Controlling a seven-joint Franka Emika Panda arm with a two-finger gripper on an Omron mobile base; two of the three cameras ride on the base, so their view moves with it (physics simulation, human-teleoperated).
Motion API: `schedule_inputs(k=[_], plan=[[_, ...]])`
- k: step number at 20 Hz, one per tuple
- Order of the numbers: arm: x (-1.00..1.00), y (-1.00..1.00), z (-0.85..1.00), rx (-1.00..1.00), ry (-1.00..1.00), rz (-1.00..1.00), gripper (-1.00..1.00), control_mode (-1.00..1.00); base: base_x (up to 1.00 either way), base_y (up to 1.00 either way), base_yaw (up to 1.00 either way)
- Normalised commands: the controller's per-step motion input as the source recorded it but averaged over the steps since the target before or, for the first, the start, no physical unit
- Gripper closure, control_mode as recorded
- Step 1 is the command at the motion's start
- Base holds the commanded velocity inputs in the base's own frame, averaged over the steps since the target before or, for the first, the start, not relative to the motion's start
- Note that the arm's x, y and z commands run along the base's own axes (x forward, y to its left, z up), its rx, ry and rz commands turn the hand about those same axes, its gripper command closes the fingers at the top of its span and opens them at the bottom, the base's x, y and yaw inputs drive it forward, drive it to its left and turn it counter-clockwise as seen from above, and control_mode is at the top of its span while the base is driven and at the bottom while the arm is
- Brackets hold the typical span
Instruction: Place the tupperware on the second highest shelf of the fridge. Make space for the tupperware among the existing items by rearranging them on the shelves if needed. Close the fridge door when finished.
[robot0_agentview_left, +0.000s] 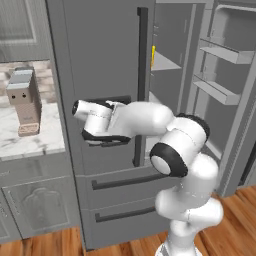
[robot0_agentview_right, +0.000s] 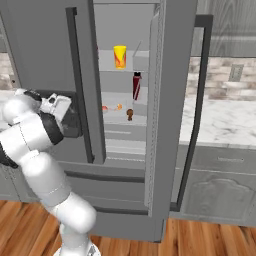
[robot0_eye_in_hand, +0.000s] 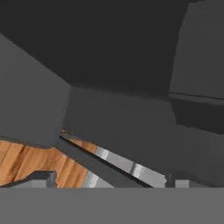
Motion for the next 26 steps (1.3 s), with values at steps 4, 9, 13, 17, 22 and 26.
schedule_inputs(k=[4, 9, 13, 17, 22, 26], plan=[[-0.16, 0.0, 0.0, 0.0, -0.32, 0.51, -1.0, -1.0, 0.0, 0.0, 0.0], [-1.0, -0.61, 0.04, 0.0, -0.6, 0.32, -1.0, -1.0, 0.0, 0.0, 0.0], [-1.0, -1.0, 0.0, 0.07, -0.76, 0.0, -1.0, -1.0, 0.0, 0.0, 0.0], [-1.0, -1.0, 0.02, 0.17, -0.66, 0.0, -1.0, -1.0, 0.0, 0.0, 0.0], [-1.0, -1.0, 0.5, 0.31, -0.46, 0.02, -1.0, -1.0, 0.0, 0.0, 0.0], [-0.91, -0.76, 0.77, 0.39, -0.32, 0.01, -1.0, -1.0, 0.0, 0.0, 0.0]])
